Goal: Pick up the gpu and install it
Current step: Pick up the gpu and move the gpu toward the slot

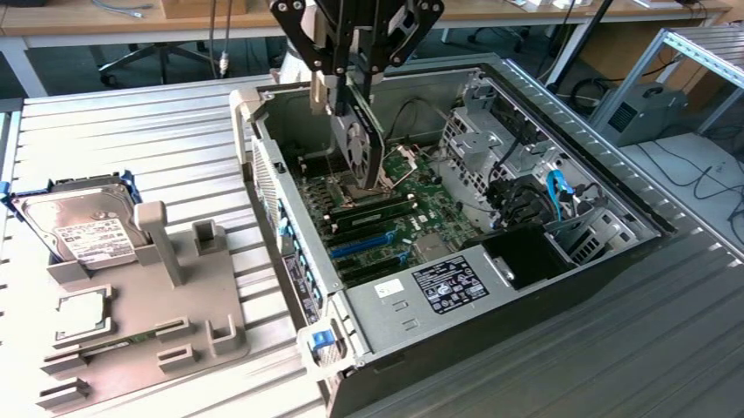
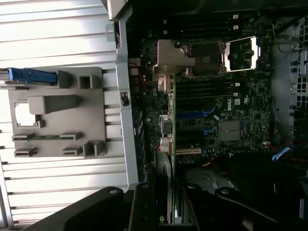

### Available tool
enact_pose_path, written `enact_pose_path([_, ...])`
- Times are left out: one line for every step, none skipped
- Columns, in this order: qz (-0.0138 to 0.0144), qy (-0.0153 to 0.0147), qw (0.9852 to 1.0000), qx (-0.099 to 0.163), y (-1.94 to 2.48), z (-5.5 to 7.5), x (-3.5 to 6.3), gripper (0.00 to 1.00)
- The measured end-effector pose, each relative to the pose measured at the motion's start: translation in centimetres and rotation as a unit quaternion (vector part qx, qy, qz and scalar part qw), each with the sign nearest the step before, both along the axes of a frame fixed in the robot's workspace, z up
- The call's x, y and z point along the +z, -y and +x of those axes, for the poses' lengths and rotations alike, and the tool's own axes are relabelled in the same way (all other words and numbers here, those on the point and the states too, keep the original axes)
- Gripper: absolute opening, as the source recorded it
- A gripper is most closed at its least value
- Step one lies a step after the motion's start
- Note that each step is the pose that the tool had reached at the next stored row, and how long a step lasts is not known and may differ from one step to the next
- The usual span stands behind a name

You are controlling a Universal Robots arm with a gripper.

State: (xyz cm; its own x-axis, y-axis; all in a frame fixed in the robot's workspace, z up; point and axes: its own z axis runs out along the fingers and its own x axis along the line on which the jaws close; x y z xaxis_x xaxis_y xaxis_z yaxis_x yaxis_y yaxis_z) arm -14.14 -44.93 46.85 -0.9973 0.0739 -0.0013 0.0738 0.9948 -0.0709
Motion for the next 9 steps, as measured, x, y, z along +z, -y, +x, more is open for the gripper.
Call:
enact_pose_path([0.0, 0.0, 1.0, 0.0, 0.0, 0.1, -0.03, 0.26])
enact_pose_path([-0.0001, 0.0, 1.0, 0.0, 0.0, 0.3, -0.06, 0.26])
enact_pose_path([-0.0001, 0.0, 1.0, 0.0, 0.0, 0.4, -0.09, 0.26])
enact_pose_path([-0.0002, 0.0, 1.0, 0.0, 0.0, 0.5, -0.11, 0.26])
enact_pose_path([-0.0002, 0.0, 1.0, 0.0, 0.0, 0.6, -0.13, 0.26])
enact_pose_path([-0.0003, 0.0, 1.0, 0.0, 0.0, 0.7, -0.16, 0.26])
enact_pose_path([-0.0003, 0.0, 1.0, 0.0, 0.0, 0.9, -0.2, 0.26])
enact_pose_path([-0.0004, 0.0, 1.0, 0.0, 0.0, 1.0, -0.24, 0.26])
enact_pose_path([-0.0004, 0.0, 1.0, 0.0, 0.0, 1.1, -0.27, 0.26])
